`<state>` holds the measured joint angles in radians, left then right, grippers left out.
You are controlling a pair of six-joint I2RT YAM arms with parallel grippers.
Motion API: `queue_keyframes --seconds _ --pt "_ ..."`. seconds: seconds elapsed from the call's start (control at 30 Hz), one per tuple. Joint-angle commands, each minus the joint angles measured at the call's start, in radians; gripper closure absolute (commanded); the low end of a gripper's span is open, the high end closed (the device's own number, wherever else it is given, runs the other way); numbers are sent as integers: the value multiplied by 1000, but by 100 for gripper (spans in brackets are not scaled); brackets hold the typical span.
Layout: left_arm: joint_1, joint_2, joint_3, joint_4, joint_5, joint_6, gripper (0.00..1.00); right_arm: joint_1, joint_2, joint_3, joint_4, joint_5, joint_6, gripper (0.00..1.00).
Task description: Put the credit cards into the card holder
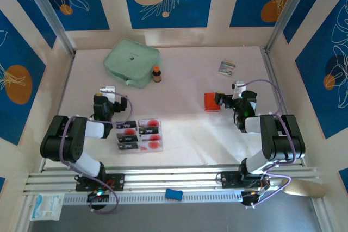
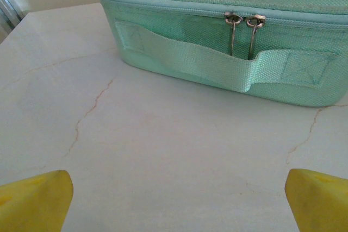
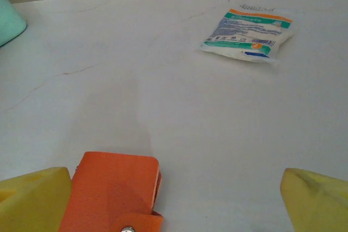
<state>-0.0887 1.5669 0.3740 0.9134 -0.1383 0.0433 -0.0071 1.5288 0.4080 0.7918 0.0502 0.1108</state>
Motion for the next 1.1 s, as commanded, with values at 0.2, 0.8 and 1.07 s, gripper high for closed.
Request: queue_keyframes --seconds 0.2,0.8,1.07 --pt "8 -5 -7 36 14 -5 0 -1 -6 14 4 -12 -18 1" --pt "8 -3 -5 36 14 -5 0 -4 -6 14 5 -17 -14 1" --pt "15 -4 -1 28 29 -12 0 -14 -5 15 1 -36 -8 1"
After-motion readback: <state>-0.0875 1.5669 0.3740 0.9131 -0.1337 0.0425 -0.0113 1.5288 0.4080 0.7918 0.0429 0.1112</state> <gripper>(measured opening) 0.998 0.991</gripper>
